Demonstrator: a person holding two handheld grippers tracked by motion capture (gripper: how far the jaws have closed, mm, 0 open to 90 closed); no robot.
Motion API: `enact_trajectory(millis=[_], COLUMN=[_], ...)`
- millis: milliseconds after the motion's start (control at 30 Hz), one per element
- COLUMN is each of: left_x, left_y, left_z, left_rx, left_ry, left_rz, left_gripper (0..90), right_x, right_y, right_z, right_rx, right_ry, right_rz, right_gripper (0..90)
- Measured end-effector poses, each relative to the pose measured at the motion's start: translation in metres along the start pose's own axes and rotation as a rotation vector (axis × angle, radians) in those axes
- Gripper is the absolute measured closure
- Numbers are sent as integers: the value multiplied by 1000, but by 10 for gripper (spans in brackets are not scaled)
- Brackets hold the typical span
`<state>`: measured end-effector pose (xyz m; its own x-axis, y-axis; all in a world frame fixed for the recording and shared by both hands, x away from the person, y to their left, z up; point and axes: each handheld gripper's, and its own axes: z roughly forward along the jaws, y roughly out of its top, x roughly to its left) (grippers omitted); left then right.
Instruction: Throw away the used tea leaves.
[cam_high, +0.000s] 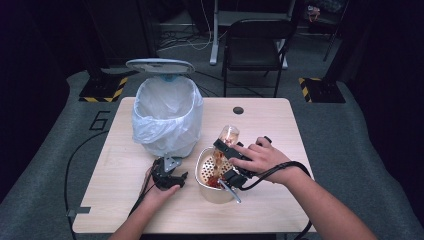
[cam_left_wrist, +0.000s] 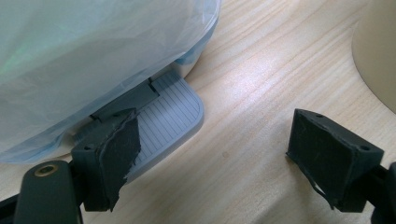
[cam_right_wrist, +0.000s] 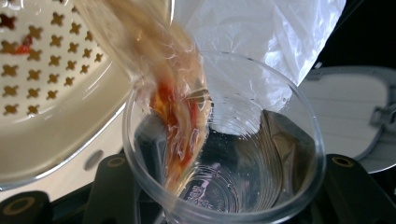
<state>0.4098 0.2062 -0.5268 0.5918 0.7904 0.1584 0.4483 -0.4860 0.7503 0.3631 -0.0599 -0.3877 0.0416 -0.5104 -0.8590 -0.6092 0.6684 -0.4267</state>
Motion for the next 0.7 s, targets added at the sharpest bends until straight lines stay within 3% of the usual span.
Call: enact_trajectory(millis=[33,67,100,167,200,333,400,433,467,500,533,633,667,700], left_x=[0,0,0,0,0,0,0,0,0,0,0,0,0,0], left_y=[0,0,0,0,0,0,0,0,0,0,0,0,0,0], left_z=[1,1,1,0,1,1,1,1,1,1,1,1,1,1], left_rx=[-9,-7,-8,-7,-8,-8,-7,-8,-9,-8,-10,-9,-9,-10], left_ry=[6,6,7,7,7,7,8,8,9,7,9,9,8,9], left_rz=[0,-1,-1,0,-1,0,0,-1,0,0,-1,-1,-1,-1], left_gripper=[166,166,166,166,166,166,166,166,166,166,166,166,166,166], right_x=[2,2,3,6,4,6,5,6,10,11,8,13,9,9], right_y=[2,4,4,6,6,10,11,11,12,12,12,14,14,14], right_z=[1,0,0,1,0,-1,-1,-2,-1,-1,-1,-1,-1,-2], right_rx=[6,0,4,1,10,6,3,10,14,9,9,15,4,14], right_ry=[-32,12,9,-29,-11,-58,-53,-57,-86,-94,-71,-91,-68,-57], right_rz=[-16,-65,-88,-88,-130,-139,-164,-160,-106,-96,-155,-127,-193,-201], right_gripper=[449,449,449,449,449,449,449,450,450,450,449,450,449,450])
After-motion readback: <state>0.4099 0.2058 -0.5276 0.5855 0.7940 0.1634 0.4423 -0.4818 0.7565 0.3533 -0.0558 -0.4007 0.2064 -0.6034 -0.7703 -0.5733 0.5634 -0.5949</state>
